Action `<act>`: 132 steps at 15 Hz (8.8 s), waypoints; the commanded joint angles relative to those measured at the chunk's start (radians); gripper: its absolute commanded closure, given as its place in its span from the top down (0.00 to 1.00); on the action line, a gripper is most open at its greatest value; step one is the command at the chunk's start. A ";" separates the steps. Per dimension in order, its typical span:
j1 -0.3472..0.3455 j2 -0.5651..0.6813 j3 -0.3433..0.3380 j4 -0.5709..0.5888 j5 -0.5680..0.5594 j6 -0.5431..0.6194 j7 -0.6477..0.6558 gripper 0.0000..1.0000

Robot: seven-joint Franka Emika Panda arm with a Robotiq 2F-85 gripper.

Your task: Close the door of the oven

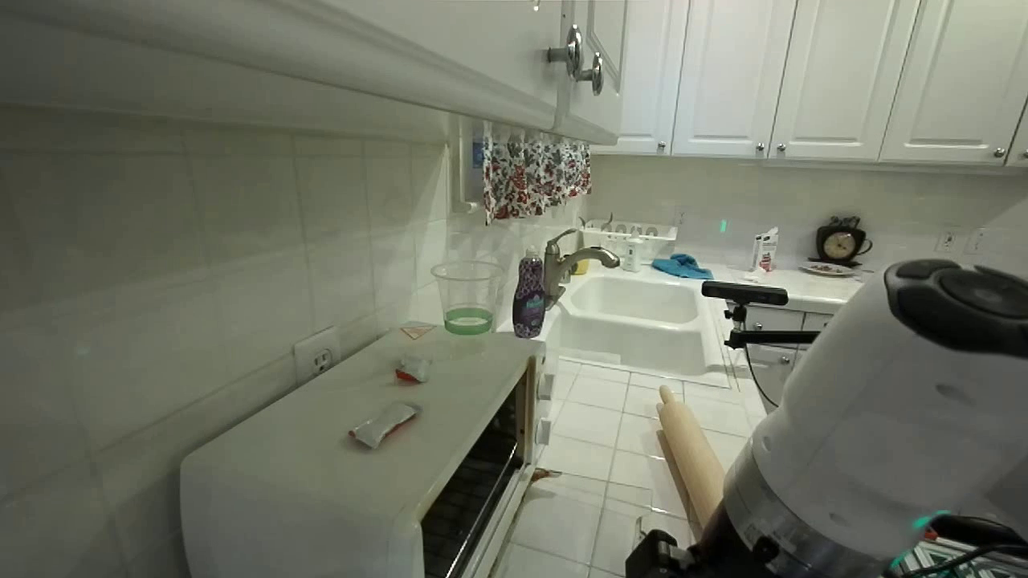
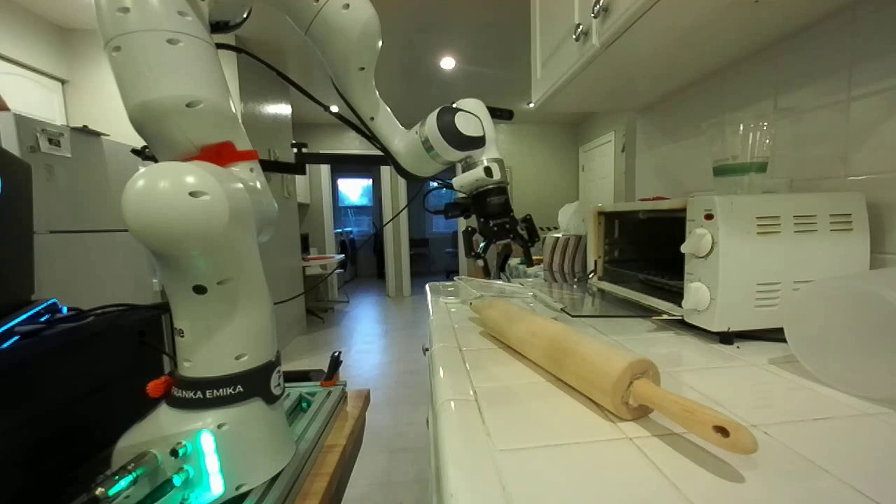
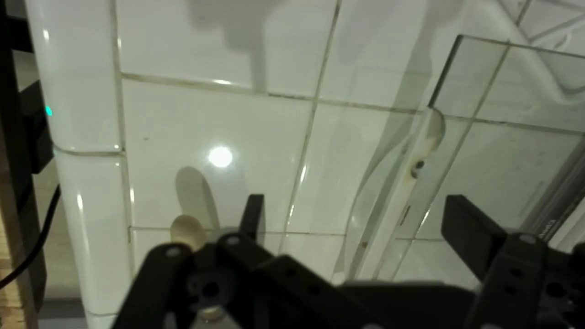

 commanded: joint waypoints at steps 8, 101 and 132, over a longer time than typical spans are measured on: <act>-0.076 -0.050 0.009 -0.113 -0.347 0.108 0.313 1.00; -0.601 -0.127 0.419 -0.092 -0.680 0.431 0.633 1.00; -0.854 -0.201 0.455 0.021 -0.933 0.431 0.619 1.00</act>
